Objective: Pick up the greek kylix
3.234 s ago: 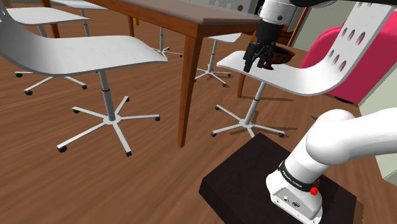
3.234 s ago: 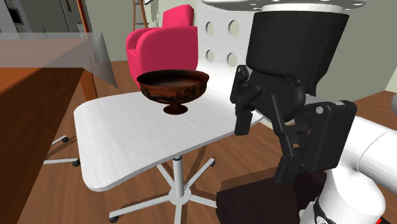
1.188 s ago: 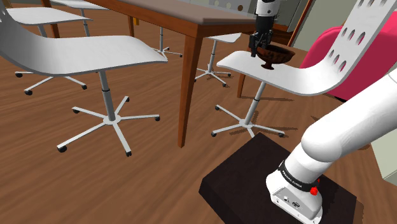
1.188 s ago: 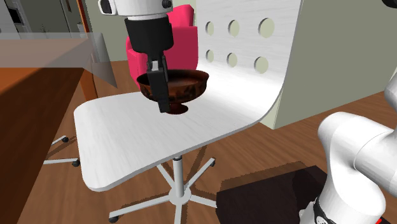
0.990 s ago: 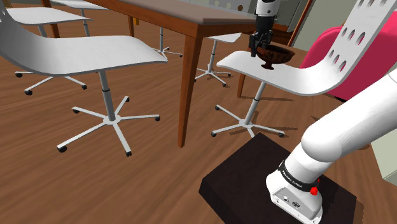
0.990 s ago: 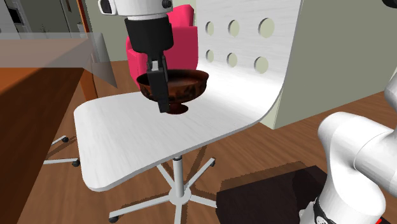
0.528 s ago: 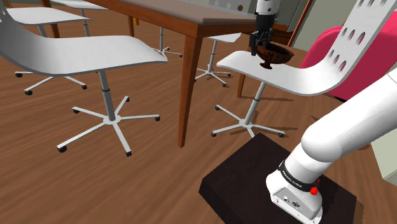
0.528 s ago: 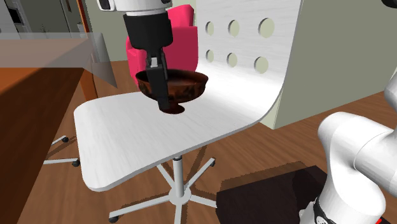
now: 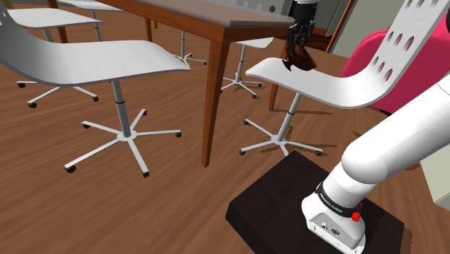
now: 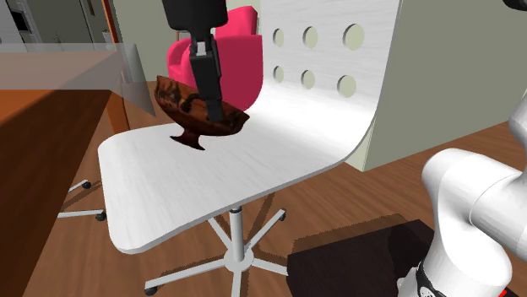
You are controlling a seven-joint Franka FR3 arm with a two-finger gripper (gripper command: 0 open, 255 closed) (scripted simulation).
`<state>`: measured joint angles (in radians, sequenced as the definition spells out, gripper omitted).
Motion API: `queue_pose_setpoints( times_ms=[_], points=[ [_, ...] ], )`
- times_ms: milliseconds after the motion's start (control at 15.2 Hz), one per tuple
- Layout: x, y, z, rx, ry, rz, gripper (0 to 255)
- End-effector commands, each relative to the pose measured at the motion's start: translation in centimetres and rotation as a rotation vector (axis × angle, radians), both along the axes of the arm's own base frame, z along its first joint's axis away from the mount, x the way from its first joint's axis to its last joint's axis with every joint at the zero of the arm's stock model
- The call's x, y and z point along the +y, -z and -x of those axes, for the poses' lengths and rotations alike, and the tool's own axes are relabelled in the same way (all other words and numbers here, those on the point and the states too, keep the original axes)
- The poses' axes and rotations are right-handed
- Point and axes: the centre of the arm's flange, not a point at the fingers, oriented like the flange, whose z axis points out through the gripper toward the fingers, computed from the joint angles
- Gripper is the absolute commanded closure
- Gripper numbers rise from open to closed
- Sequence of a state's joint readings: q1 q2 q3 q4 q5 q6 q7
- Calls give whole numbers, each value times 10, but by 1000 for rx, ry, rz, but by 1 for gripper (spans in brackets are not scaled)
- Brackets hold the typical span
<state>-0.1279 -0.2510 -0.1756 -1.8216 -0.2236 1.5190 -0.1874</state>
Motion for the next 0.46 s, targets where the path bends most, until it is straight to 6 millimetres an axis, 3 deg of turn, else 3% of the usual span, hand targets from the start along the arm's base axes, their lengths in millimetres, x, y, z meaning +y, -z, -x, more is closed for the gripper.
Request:
queue_pose_setpoints(
  times_ms=[0, 264, 396],
  points=[
    [0, -11, 0, -1, 0, 0, 255],
    [0, -32, 0, -1, 0, 0, 255],
    [0, -33, 0, -1, 0, 0, 255]
  ],
)
